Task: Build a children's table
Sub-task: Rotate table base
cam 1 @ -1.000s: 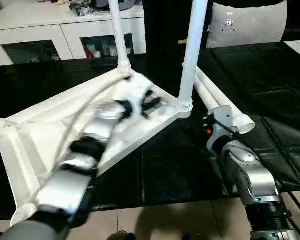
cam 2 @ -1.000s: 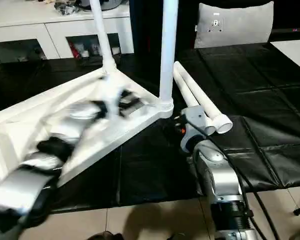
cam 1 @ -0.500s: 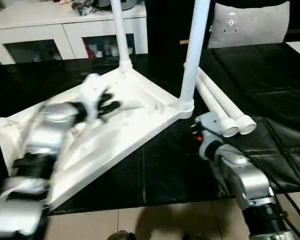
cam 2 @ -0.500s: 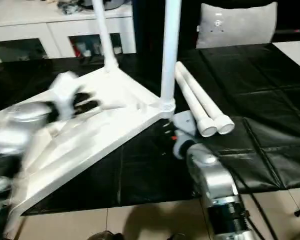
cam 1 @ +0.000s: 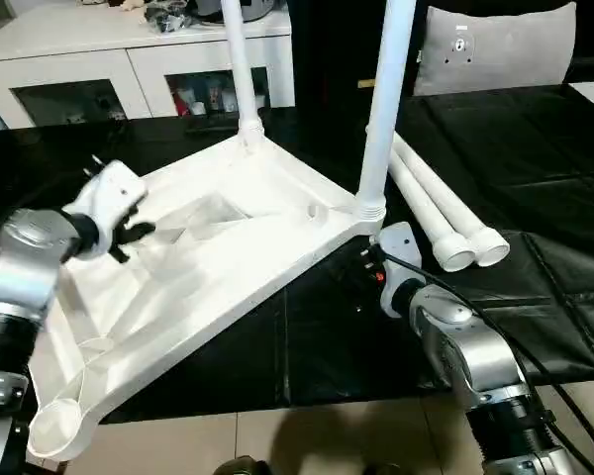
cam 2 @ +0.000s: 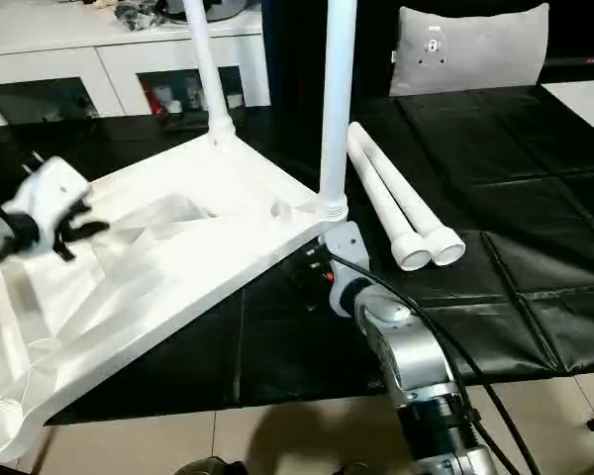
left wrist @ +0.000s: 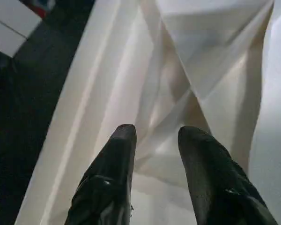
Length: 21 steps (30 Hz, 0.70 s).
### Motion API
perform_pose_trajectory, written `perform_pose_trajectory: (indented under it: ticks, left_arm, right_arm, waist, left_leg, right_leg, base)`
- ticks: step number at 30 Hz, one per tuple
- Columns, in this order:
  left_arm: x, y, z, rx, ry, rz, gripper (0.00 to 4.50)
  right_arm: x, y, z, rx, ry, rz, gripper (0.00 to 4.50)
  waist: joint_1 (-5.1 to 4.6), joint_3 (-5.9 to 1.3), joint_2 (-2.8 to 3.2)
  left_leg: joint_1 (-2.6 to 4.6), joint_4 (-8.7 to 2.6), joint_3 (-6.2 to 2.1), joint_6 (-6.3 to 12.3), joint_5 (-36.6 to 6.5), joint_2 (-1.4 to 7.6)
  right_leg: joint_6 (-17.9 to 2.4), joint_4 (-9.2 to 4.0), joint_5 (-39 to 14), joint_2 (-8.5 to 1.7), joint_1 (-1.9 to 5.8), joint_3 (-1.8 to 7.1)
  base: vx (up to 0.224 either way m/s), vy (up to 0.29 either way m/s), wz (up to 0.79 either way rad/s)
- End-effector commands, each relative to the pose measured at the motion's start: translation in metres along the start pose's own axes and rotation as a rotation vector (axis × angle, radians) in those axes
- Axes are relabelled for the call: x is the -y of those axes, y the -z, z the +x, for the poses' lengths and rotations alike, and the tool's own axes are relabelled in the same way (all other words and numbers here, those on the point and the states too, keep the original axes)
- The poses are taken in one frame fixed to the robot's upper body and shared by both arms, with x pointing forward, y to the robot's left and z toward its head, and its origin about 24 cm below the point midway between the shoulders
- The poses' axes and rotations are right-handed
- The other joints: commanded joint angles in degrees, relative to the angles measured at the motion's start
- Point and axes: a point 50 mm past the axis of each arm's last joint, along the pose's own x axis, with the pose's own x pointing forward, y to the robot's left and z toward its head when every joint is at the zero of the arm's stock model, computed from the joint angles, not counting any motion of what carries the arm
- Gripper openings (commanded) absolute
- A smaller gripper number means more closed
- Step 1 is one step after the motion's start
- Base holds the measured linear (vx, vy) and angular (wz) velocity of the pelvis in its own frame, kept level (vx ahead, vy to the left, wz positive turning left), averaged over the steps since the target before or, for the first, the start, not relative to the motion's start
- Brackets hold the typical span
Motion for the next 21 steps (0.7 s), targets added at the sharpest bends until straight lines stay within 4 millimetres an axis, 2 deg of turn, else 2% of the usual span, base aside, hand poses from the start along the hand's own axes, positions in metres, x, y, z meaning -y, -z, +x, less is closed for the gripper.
perform_pose_trajectory:
  ticks: [1,2,4,5,7,10,13,15,17,20,21]
  left_arm:
    - [-0.006,0.005,-0.005,-0.062,-0.043,0.040,1.73]
    - [-0.007,0.007,-0.005,-0.084,-0.049,0.046,1.73]
    - [-0.007,0.009,-0.006,-0.104,-0.052,0.051,1.73]
    - [-0.006,0.014,-0.006,-0.138,-0.042,0.053,1.73]
    - [-0.005,0.026,-0.006,-0.211,-0.030,0.070,1.73]
    - [-0.005,0.031,-0.007,-0.243,-0.030,0.081,1.73]
    - [-0.007,0.047,-0.007,-0.335,-0.045,0.096,1.73]
    - [-0.005,0.049,-0.005,-0.344,-0.028,0.083,1.73]
    - [0.003,0.050,-0.002,-0.333,0.025,0.054,1.73]
    - [0.031,0.049,0.010,-0.281,0.223,-0.001,1.73]
    - [0.035,0.049,0.011,-0.277,0.252,-0.005,1.73]
  right_arm:
    - [-0.001,-0.002,0.004,-0.002,-0.005,-0.012,4.50]
    - [-0.001,-0.003,0.006,-0.004,-0.007,-0.014,4.50]
    - [0.000,-0.003,0.007,-0.006,-0.008,-0.016,4.50]
    - [0.000,-0.003,0.009,-0.009,-0.010,-0.018,4.50]
    - [0.000,-0.004,0.013,-0.015,-0.017,-0.027,4.50]
    - [-0.001,-0.004,0.016,-0.017,-0.020,-0.034,4.50]
    - [0.000,-0.008,0.027,-0.023,-0.031,-0.042,4.50]
    - [0.000,-0.009,0.030,-0.022,-0.037,-0.040,4.50]
    - [-0.001,-0.010,0.033,-0.024,-0.049,-0.039,4.50]
    - [-0.002,-0.009,0.039,-0.039,-0.069,-0.047,4.50]
    - [-0.001,-0.008,0.039,-0.043,-0.070,-0.048,4.50]
  waist:
    - [-0.14,-4.16,-0.46]
    - [0.10,-4.17,0.17]
    - [-0.04,-4.23,0.15]
    - [-0.12,-4.19,-0.47]
    - [-0.17,-4.19,0.10]
    - [-0.26,-4.23,0.13]
    - [-0.33,-4.38,0.36]
    - [-0.25,-4.29,0.34]
    - [-0.13,-4.33,0.39]
    - [0.17,-4.40,0.35]
    - [0.20,-4.41,0.36]
  left_leg:
    - [1.98,-4.78,-2.39,-2.38,-19.70,3.18]
    - [1.96,-4.67,-2.45,-2.04,-18.87,3.15]
    - [1.90,-4.57,-2.46,-1.79,-18.21,3.10]
    - [1.79,-4.59,-2.37,-1.55,-17.81,3.09]
    - [1.99,-4.50,-2.40,-1.39,-17.65,3.13]
    - [2.05,-4.50,-2.42,-1.37,-17.77,3.14]
    - [2.09,-4.41,-2.43,-1.60,-17.92,3.02]
    - [2.12,-4.43,-2.45,-1.79,-18.55,3.08]
    - [2.27,-4.37,-2.41,-1.77,-18.41,3.18]
    - [2.30,-4.30,-2.34,-1.75,-17.99,3.24]
    - [2.24,-4.25,-2.30,-1.83,-18.03,3.20]
  right_leg:
    - [-9.64,-3.93,-15.28,-4.10,2.41,2.73]
    - [-9.61,-3.83,-15.95,-4.36,2.39,2.82]
    - [-9.43,-3.84,-16.29,-4.27,2.40,2.75]
    - [-9.41,-3.93,-16.40,-4.23,2.47,2.74]
    - [-9.13,-3.95,-17.44,-4.29,2.24,2.79]
    - [-9.15,-3.94,-17.18,-4.13,2.14,2.74]
    - [-9.72,-3.73,-15.86,-4.07,2.08,2.65]
    - [-9.94,-3.85,-16.14,-4.24,2.17,2.69]
    - [-10.44,-3.80,-15.36,-4.26,2.11,2.74]
    - [-11.17,-3.82,-14.39,-4.45,2.16,2.76]
    - [-11.40,-3.74,-14.34,-4.43,2.19,2.75]
  base:
    - [0.000,0.000,0.00]
    - [0.000,0.000,0.00]
    - [0.000,0.000,0.00]
    - [0.000,0.000,0.00]
    - [0.000,0.000,0.00]
    - [0.000,0.000,0.00]
    - [0.000,0.000,0.00]
    - [0.000,0.000,0.00]
    - [0.000,0.000,0.00]
    - [0.000,0.000,0.00]
    - [0.000,0.000,0.00]
